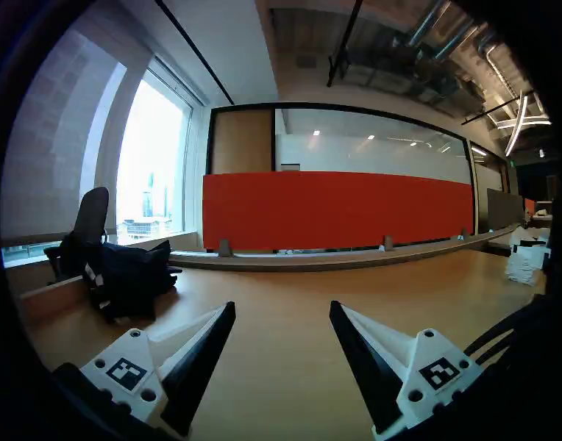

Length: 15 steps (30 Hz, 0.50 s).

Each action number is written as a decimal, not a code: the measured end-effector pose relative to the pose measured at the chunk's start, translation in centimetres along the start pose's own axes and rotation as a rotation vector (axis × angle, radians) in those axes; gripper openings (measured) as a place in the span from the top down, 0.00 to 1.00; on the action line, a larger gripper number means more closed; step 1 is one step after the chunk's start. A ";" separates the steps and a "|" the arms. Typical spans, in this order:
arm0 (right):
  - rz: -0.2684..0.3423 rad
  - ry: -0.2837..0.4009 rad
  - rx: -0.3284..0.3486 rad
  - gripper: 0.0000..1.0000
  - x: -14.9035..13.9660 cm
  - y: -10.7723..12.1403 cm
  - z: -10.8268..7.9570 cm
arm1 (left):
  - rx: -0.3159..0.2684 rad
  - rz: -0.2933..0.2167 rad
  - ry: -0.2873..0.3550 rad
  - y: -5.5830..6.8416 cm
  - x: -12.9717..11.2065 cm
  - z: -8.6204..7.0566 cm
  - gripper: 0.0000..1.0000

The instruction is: Fold towel

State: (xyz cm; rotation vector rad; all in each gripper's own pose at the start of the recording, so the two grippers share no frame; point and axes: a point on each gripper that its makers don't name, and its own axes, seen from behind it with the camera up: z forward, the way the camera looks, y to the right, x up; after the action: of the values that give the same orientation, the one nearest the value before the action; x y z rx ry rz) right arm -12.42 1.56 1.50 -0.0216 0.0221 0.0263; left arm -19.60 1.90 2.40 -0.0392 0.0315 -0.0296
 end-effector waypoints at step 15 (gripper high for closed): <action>0.002 0.000 -0.002 0.00 -0.1 0.0 -0.1 | 0.000 0.000 0.000 0.0 0.0 0.0 0.05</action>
State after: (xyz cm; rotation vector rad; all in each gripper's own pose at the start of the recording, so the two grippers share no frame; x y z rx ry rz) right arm -12.51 1.59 1.36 -0.0235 0.0219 0.0282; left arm -19.62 1.93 2.39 -0.0392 0.0316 -0.0297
